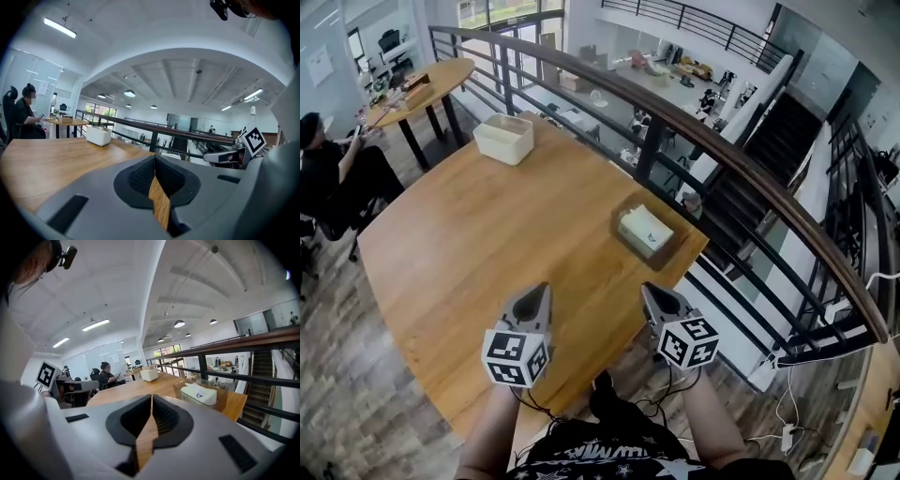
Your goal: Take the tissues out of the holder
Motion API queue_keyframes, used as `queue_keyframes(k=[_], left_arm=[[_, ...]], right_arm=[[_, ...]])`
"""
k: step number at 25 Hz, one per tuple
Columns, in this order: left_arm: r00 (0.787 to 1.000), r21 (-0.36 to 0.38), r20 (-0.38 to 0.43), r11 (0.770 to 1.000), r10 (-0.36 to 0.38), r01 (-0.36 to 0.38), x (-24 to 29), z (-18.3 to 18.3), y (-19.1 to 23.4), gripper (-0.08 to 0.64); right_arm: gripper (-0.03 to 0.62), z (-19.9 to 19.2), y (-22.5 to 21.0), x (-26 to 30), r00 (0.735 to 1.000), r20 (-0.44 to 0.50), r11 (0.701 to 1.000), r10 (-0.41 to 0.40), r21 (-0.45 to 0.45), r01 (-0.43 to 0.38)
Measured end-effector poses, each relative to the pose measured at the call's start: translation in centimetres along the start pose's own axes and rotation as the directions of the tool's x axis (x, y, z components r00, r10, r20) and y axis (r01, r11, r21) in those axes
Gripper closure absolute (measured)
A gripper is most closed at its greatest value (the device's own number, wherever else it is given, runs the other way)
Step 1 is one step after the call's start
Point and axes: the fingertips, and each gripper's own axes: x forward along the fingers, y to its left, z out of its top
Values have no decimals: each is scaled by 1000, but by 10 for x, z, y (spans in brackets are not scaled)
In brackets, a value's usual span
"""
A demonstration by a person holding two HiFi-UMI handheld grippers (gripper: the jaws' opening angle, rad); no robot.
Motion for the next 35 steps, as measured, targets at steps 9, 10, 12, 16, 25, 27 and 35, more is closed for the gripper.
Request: queue_keyframes(k=[9, 10, 12, 16, 25, 27, 35], left_arm=[[999, 14, 1, 999, 43, -43, 44, 15, -8, 546], [999, 18, 5, 999, 48, -49, 48, 18, -10, 546], [998, 20, 11, 998, 62, -63, 57, 21, -12, 546], [996, 11, 2, 995, 95, -95, 65, 17, -12, 546], [992, 26, -17, 992, 125, -125, 89, 19, -8, 546], [991, 23, -26, 991, 129, -128, 93, 18, -5, 546], [992, 6, -52, 993, 118, -118, 115, 14, -3, 546]], right_arm=[[574, 27, -54, 27, 999, 30, 999, 39, 8, -39], [574, 31, -61, 30, 999, 34, 999, 42, 8, -42], [574, 37, -75, 36, 998, 42, 999, 45, 5, -46], [574, 40, -97, 51, 999, 30, 999, 45, 0, -45], [572, 47, -134, 93, 997, -67, 998, 45, -46, -48], [572, 46, -142, 105, 995, -96, 998, 30, -59, -36], [571, 37, -158, 133, 982, -186, 996, -6, -92, -11]])
